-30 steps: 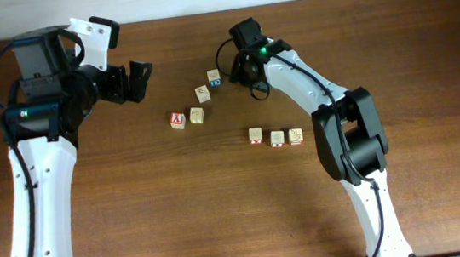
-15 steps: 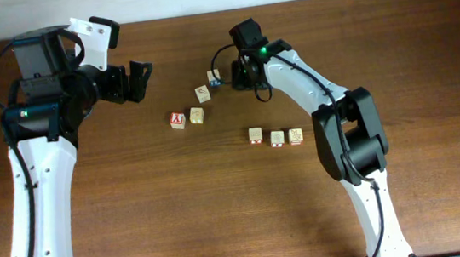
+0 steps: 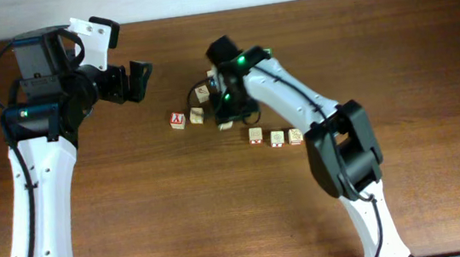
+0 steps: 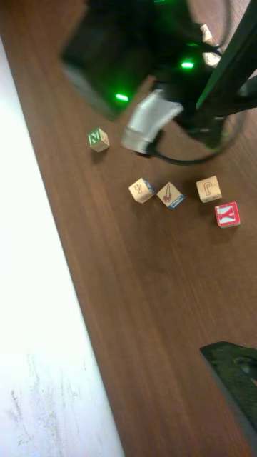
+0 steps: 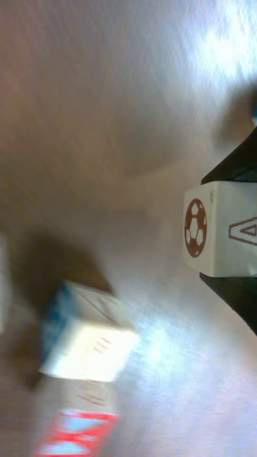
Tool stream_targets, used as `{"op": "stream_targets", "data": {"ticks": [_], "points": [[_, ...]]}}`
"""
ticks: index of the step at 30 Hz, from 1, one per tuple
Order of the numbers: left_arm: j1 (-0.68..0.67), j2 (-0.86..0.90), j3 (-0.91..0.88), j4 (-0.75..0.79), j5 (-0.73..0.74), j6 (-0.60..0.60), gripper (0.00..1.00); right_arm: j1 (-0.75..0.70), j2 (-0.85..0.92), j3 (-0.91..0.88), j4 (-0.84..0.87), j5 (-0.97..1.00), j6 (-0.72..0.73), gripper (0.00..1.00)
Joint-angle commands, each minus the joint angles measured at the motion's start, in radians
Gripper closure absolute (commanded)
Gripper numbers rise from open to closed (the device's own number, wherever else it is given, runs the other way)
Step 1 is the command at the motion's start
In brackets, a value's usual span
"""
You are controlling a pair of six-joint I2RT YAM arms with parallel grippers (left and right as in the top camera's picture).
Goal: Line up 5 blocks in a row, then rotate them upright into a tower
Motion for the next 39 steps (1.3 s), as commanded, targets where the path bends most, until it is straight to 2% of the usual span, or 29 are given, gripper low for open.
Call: {"op": "stream_targets", "data": {"ticks": [1,5,11,23,25,30,34,39], "points": [[0.005,0.009,0.02,0.001,0.011,-0.005,0.01,0.055,-0.034,0.003,-0.044,0.124,0.075,0.69],[0.005,0.009,0.02,0.001,0.011,-0.005,0.01,0.107,-0.034,-0.022,-0.072,0.288,0.182,0.69],[0.005,0.009,0.02,0.001,0.011,-0.005,0.01,0.117,-0.034,-0.115,-0.077,0.389,0.267,0.69],[0.005,0.009,0.02,0.001,0.011,-0.005,0.01,0.056,-0.034,-0.116,-0.118,0.396,0.267,0.68],[0.005,0.009,0.02,0.001,0.011,-0.005,0.01,0.056,-0.034,-0.116,-0.127,0.393,0.268,0.61],[0.005,0.009,0.02,0.001,0.011,-0.005,0.01,0.055,-0.034,-0.111,-0.133,0.36,0.267,0.59],[0.005,0.009,0.02,0.001,0.011,-0.005,0.01,0.031,-0.034,-0.01,-0.195,0.35,0.244,0.54],[0.005,0.009,0.02,0.001,0.011,-0.005,0.01,-0.043,-0.034,0.245,-0.305,0.344,0.163,0.48]]}}
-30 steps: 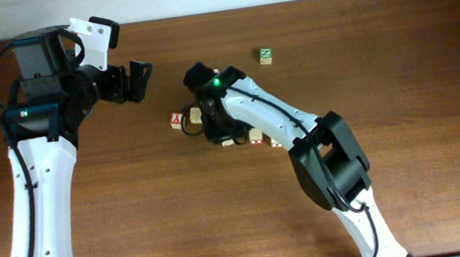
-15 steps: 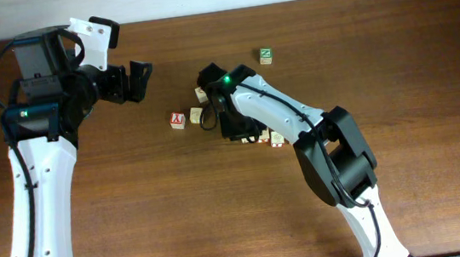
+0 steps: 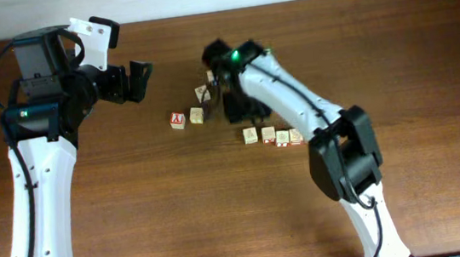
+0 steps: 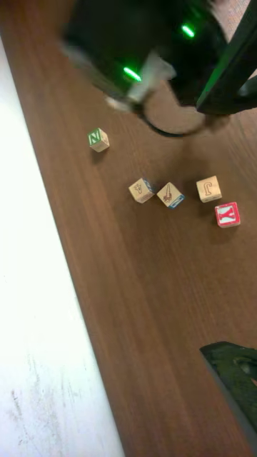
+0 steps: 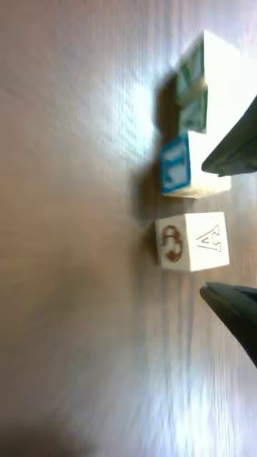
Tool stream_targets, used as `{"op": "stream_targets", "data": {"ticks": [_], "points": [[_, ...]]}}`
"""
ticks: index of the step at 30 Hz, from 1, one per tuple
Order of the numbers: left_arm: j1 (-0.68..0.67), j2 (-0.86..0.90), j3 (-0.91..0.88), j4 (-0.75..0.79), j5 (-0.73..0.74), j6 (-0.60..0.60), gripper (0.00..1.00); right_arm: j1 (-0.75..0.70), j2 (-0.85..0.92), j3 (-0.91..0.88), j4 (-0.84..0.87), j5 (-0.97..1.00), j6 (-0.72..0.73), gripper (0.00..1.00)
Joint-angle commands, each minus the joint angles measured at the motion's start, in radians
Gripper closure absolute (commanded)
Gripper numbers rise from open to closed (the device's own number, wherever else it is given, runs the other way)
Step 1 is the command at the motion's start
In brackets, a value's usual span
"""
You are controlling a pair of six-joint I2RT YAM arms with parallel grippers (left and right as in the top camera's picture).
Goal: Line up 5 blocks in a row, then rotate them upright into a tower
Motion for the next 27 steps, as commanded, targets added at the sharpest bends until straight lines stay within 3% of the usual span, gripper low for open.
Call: {"op": "stream_targets", "data": {"ticks": [1,5,11,19,27], "points": [[0.005,0.009,0.02,0.0,0.011,-0.005,0.01,-0.065,-0.021,0.13,0.004,0.012,-0.062,0.48],[0.005,0.009,0.02,0.0,0.011,-0.005,0.01,-0.143,-0.016,0.119,0.177,0.145,-0.066,0.48],[0.005,0.009,0.02,0.0,0.011,-0.005,0.01,-0.222,0.044,0.091,0.408,0.14,-0.095,0.45],[0.005,0.009,0.02,0.0,0.011,-0.005,0.01,-0.228,0.161,0.091,0.562,0.106,-0.095,0.37],[0.005,0.009,0.02,0.0,0.011,-0.005,0.01,-0.23,0.248,0.091,0.628,0.107,-0.095,0.36]]}}
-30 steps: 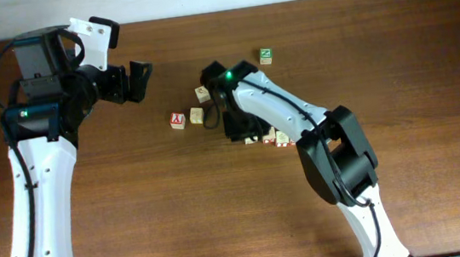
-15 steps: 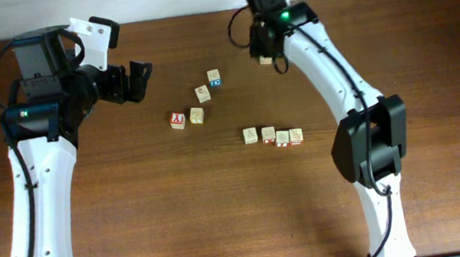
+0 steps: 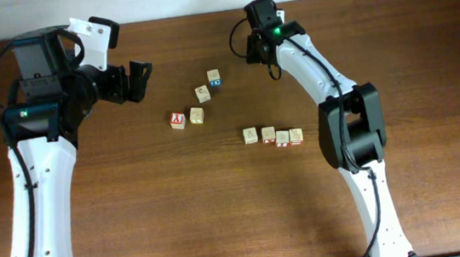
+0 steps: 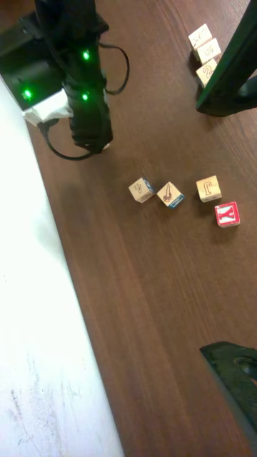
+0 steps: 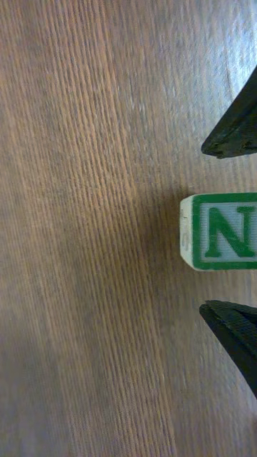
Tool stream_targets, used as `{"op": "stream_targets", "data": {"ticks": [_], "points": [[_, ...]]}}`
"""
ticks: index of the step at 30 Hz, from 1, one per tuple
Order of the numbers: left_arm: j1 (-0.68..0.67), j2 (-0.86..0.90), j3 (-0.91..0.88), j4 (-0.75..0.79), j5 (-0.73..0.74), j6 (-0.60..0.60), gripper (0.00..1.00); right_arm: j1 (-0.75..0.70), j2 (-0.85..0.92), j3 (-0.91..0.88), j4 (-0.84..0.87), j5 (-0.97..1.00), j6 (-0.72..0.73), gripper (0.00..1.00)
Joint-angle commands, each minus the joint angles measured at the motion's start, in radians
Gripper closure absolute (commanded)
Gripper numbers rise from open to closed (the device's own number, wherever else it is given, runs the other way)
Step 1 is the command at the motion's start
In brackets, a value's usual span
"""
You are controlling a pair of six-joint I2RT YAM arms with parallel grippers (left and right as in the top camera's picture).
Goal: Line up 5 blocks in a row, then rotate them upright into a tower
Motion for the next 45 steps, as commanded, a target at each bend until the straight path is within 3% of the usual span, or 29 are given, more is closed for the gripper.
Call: {"op": "stream_targets", "data": {"ticks": [1,4,6,8,16,23,27,30,34,45], "points": [[0.005,0.009,0.02,0.001,0.011,-0.005,0.01,0.003,0.034,-0.005,0.015,-0.001,0.0,0.36],[0.005,0.009,0.02,0.001,0.011,-0.005,0.01,0.003,0.038,-0.005,0.021,0.007,-0.023,0.41],[0.005,0.009,0.02,0.001,0.011,-0.005,0.01,0.003,0.038,-0.005,0.026,0.011,-0.023,0.59],[0.005,0.009,0.02,0.001,0.011,-0.005,0.01,0.003,0.038,-0.005,0.026,0.011,-0.023,0.66],[0.005,0.009,0.02,0.001,0.011,-0.005,0.01,0.018,-0.058,0.0,-0.029,0.001,-0.071,0.7],[0.005,0.009,0.02,0.001,0.011,-0.005,0.01,0.086,-0.215,0.0,-0.234,-0.334,-0.113,0.7],[0.005,0.009,0.02,0.001,0.011,-0.005,0.01,0.17,-0.211,-0.001,-0.428,-0.426,-0.109,0.72],[0.005,0.009,0.02,0.001,0.011,-0.005,0.01,0.242,-0.195,-0.01,-0.486,-0.419,-0.066,0.74],[0.005,0.009,0.02,0.001,0.011,-0.005,0.01,0.349,-0.193,-0.068,-0.489,-0.244,0.015,0.74],[0.005,0.009,0.02,0.001,0.011,-0.005,0.01,0.377,-0.193,-0.259,-0.428,-0.068,0.077,0.73]]}}
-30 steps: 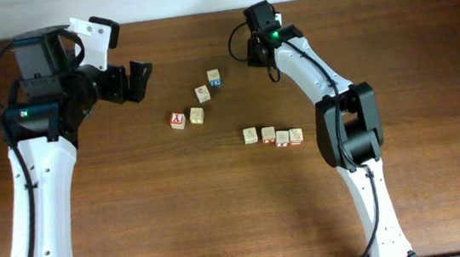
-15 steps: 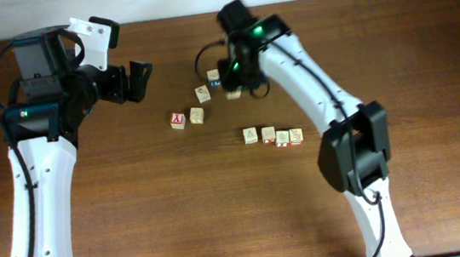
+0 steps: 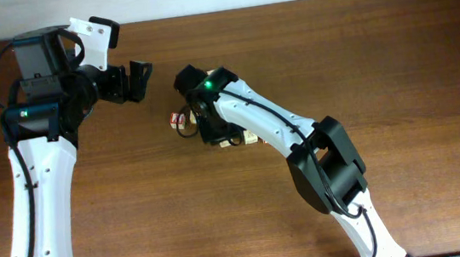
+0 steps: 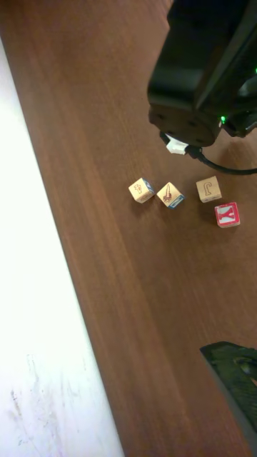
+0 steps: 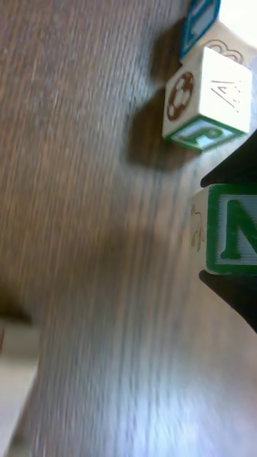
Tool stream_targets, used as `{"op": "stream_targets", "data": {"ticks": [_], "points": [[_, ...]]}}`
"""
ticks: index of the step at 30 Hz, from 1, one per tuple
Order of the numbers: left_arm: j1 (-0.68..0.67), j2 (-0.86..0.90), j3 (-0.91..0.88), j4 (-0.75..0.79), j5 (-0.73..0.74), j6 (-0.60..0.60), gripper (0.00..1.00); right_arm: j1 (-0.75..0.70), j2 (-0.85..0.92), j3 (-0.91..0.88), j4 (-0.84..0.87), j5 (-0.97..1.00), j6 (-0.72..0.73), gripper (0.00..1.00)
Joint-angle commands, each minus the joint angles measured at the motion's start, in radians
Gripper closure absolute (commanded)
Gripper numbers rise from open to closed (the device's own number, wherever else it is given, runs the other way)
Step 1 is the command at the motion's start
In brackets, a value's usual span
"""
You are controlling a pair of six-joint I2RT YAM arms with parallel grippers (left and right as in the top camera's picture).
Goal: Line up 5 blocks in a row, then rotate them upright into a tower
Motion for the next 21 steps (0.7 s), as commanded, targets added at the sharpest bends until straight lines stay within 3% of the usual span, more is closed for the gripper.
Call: {"op": "stream_targets", "data": {"ticks": [1,13,21], "points": [[0.005,0.009,0.02,0.001,0.011,-0.005,0.01,-0.003,0.014,-0.041,0.029,0.065,0.017,0.73],[0.005,0.009,0.02,0.001,0.011,-0.005,0.01,-0.038,0.014,-0.078,0.036,0.121,0.003,0.68],[0.005,0.009,0.02,0.001,0.011,-0.005,0.01,-0.037,0.013,-0.076,0.007,0.12,0.003,0.55]]}}
